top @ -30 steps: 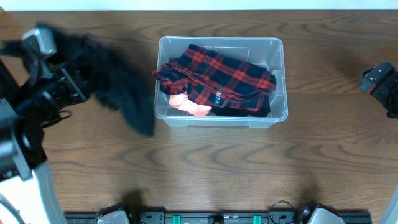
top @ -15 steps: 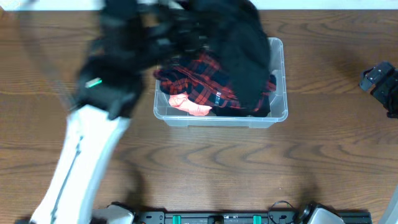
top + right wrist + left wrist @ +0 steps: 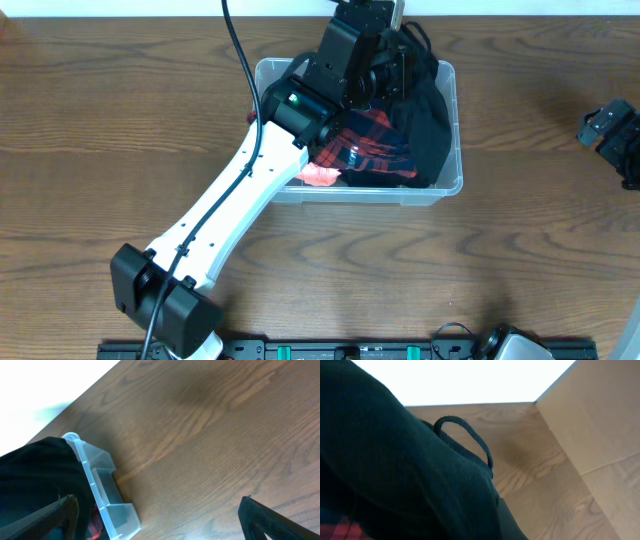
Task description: Pack container
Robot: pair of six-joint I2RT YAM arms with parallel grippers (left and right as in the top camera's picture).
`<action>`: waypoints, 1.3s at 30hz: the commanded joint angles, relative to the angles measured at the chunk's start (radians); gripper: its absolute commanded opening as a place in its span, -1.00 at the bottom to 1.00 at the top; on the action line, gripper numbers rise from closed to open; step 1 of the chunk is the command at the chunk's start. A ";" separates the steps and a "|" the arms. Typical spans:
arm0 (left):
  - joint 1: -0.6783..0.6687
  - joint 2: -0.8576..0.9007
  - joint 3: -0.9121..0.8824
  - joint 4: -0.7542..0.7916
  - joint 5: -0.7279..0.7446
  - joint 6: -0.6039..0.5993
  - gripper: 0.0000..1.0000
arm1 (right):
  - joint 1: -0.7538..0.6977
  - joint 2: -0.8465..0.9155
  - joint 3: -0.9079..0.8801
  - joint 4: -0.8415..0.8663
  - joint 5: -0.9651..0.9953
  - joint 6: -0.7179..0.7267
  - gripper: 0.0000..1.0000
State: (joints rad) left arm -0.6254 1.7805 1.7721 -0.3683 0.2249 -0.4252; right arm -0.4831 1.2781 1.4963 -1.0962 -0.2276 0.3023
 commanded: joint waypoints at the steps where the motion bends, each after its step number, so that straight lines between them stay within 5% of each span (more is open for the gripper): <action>1: 0.008 -0.037 0.026 0.039 -0.038 0.016 -0.88 | -0.007 -0.008 0.005 -0.001 0.000 -0.012 0.98; 6: 0.006 -0.035 0.025 -0.157 -0.051 0.016 -0.88 | -0.007 -0.008 0.005 -0.001 0.000 -0.012 0.98; 11: 0.008 -0.028 0.011 -0.437 -0.255 0.017 -0.86 | -0.007 -0.008 0.005 -0.001 0.000 -0.012 0.99; 19: 0.009 -0.104 0.011 -0.718 -0.421 0.031 -0.54 | -0.007 -0.008 0.005 -0.001 0.000 -0.012 0.99; 25: 0.009 -0.188 0.011 -0.834 -0.420 0.023 0.10 | -0.008 -0.008 0.005 -0.001 0.000 -0.012 0.99; 26: 0.009 -0.202 0.011 -0.839 -0.420 0.021 0.39 | -0.007 -0.008 0.005 -0.001 0.000 -0.012 0.98; 29: 0.005 -0.245 0.011 -0.769 -0.377 0.042 0.55 | -0.007 -0.008 0.005 -0.001 0.000 -0.012 0.99; 34: 0.005 -0.232 0.011 -0.584 -0.319 0.233 0.49 | -0.007 -0.008 0.005 -0.001 0.000 -0.012 0.99; 39: 0.019 -0.109 0.011 -0.540 -0.326 0.347 -0.25 | -0.007 -0.008 0.005 -0.001 0.000 -0.012 0.98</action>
State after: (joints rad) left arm -0.6178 1.5787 1.7775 -0.8997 -0.1066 -0.1928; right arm -0.4831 1.2781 1.4963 -1.0962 -0.2276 0.3023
